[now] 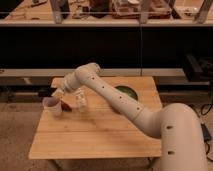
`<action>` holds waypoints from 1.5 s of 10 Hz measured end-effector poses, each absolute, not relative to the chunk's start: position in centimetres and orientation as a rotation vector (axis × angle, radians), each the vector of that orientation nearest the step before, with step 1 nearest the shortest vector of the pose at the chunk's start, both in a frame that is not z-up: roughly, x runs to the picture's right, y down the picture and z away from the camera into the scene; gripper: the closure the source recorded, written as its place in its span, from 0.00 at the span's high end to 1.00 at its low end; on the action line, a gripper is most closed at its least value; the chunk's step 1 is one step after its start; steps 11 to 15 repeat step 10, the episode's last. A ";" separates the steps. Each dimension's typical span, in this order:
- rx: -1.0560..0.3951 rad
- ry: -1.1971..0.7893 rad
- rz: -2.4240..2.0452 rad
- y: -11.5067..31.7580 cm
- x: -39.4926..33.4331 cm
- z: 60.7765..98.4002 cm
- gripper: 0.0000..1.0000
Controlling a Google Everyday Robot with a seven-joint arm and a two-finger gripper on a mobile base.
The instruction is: Place the eraser in the ceramic cup
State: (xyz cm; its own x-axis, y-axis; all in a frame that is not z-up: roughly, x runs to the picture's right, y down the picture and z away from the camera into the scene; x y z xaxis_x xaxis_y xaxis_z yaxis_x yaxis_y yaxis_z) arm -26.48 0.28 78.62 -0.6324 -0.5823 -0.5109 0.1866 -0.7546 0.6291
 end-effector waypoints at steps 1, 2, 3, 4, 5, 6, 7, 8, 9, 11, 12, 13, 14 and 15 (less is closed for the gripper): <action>1.009 -0.750 -2.388 0.5 -27.1 78.9 0.74; 1.002 -0.745 -2.396 0.5 -27.2 79.3 0.79; 0.992 -0.741 -2.398 0.6 -27.2 79.7 0.80; 0.974 -0.736 -2.399 0.6 -27.0 80.1 0.80; 0.960 -0.732 -2.401 0.6 -26.9 80.3 0.80; 0.950 -0.729 -2.399 0.7 -26.7 80.4 0.80; 0.943 -0.726 -2.392 0.7 -26.5 80.5 0.80; 0.938 -0.729 -2.377 0.8 -26.2 80.6 0.80; 0.940 -0.729 -2.359 0.8 -26.0 80.5 0.80; 0.937 -0.726 -2.350 0.7 -25.6 80.6 0.80; 0.937 -0.726 -2.350 0.7 -25.6 80.6 0.80; 0.937 -0.726 -2.350 0.7 -25.6 80.6 0.80; 0.937 -0.726 -2.350 0.7 -25.6 80.6 0.80; 0.937 -0.726 -2.350 0.7 -25.6 80.6 0.80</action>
